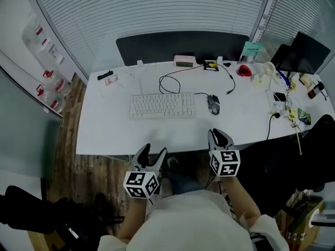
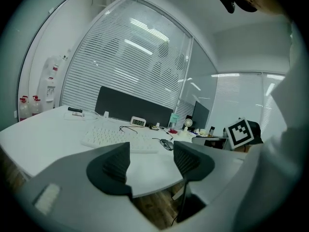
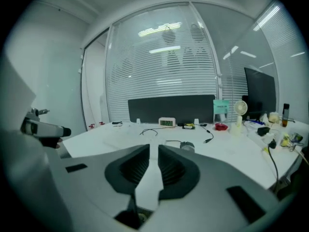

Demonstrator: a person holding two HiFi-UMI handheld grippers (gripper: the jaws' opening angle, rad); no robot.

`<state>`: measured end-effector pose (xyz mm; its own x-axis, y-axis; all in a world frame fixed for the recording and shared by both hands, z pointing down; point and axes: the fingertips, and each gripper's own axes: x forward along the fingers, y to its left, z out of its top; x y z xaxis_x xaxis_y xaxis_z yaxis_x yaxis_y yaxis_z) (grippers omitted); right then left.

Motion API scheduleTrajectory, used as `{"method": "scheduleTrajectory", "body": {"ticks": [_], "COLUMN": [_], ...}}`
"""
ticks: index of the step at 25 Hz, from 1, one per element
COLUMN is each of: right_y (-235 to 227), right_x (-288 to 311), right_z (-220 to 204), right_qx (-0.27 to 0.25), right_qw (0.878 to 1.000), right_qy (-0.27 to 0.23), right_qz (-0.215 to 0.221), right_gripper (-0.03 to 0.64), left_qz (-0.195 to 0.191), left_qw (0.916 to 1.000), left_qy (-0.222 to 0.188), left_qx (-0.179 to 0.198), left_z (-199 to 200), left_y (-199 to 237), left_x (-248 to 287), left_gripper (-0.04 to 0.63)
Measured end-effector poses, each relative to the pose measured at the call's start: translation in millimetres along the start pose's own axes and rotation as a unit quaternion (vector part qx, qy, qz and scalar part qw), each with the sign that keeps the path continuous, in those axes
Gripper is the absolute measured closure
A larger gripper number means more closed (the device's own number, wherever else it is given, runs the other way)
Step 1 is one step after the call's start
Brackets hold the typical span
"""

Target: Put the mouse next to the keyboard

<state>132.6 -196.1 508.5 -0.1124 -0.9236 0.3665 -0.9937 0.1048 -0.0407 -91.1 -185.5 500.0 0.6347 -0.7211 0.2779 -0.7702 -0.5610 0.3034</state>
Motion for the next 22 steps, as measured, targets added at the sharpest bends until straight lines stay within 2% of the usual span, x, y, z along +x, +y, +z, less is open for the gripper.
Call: {"method": "scheduleTrajectory", "body": {"ticks": [7, 12, 22], "right_y": [40.0, 70.6, 103.9], "right_x": [-68.4, -108.4, -159.0], "right_z": [-2.7, -6.7, -9.1], "right_qx": [-0.017, -0.017, -0.017], "right_qw": [0.999, 0.997, 0.993], "right_qy": [-0.033, -0.048, -0.071], "right_qz": [0.027, 0.06, 0.096], "right_gripper": [0.613, 0.615, 0.615], "left_qz": [0.012, 0.034, 0.04], "left_qw": [0.9997, 0.9989, 0.9986], "left_qy": [-0.015, -0.023, -0.027], "left_qx": [0.015, 0.024, 0.022], "left_z": [-13.1, -24.3, -40.4], "left_y": [-24.6, -38.0, -60.0], "left_x": [-44.5, -78.4, -124.5], "left_gripper": [0.407, 0.502, 0.584]}}
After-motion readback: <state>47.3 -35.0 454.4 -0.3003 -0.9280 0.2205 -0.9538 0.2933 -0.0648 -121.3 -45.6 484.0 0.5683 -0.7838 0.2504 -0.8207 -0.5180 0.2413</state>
